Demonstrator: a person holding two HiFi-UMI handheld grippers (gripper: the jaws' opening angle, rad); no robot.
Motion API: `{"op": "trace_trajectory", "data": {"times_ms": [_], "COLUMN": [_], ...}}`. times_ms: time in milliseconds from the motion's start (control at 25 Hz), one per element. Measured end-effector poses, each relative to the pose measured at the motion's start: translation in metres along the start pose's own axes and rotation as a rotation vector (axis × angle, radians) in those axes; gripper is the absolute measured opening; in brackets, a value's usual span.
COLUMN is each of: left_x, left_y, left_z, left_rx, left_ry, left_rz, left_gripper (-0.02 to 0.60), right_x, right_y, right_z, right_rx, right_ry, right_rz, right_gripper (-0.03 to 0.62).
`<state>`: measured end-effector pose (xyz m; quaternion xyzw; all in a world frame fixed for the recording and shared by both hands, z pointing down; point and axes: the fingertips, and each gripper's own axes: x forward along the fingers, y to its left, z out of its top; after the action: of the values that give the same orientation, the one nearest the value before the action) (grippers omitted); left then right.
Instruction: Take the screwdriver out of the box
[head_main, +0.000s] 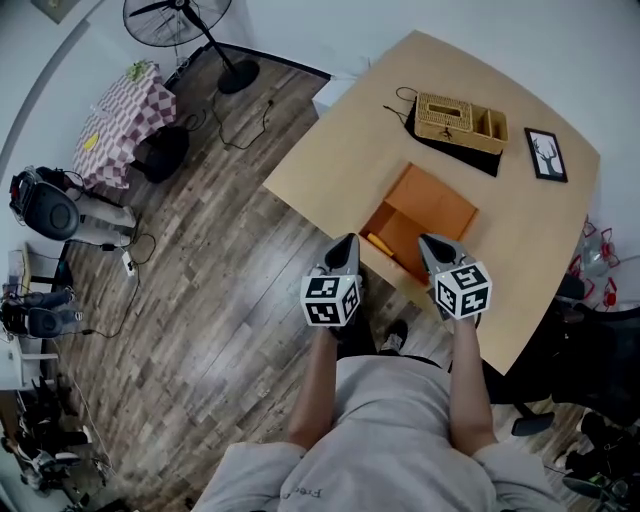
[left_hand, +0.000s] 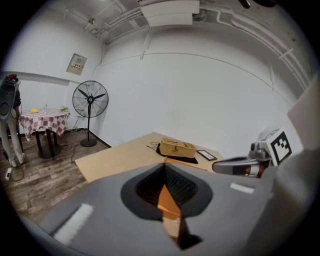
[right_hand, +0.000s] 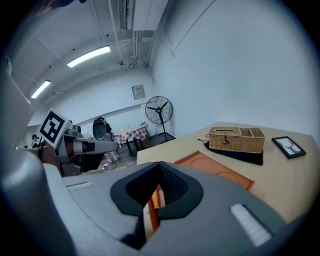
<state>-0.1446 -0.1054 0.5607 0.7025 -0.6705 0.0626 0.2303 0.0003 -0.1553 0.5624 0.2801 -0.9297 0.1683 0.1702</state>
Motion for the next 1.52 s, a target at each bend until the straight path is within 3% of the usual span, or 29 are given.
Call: {"op": "trace_trajectory", "data": {"times_ms": [120,480,840,1080,1400,1520], "left_x": [0.02,0.079,0.132,0.142,0.152,0.152], "left_y": [0.007,0.011,0.0,0.015,0.046,0.057], "left_z": [0.012,-0.003,-0.002,-0.003,-0.007,-0.007], "left_rx": [0.004,0.016,0.143,0.231,0.354,0.354], "left_ry": [0.022,0.167,0.255,0.297,0.329,0.338], "left_rz": [-0.035,-0.193,-0.364,-0.438,-0.509,-0.515], "left_gripper": [0.055,0.055,0.055,0.054,0.055,0.054], "right_x": [0.02,0.064,0.088,0.125,0.154,0.159], "right_y": [-0.007,-0.01,-0.006,0.01,0.024,0.028], "right_z": [0.001,-0.029,-0.076,-0.097,-0.122,-0.129], "right_rx": [-0.014,-0.092,-0.106,-0.016,-0.055,-0.077], "right_ry": [0.019,0.236,0.5,0.525,0.645,0.699], "right_rz": [-0.024,0.004,0.074,0.113,0.176,0.193], "right_gripper": [-0.003,-0.003,-0.003,-0.003,-0.003,-0.002]}}
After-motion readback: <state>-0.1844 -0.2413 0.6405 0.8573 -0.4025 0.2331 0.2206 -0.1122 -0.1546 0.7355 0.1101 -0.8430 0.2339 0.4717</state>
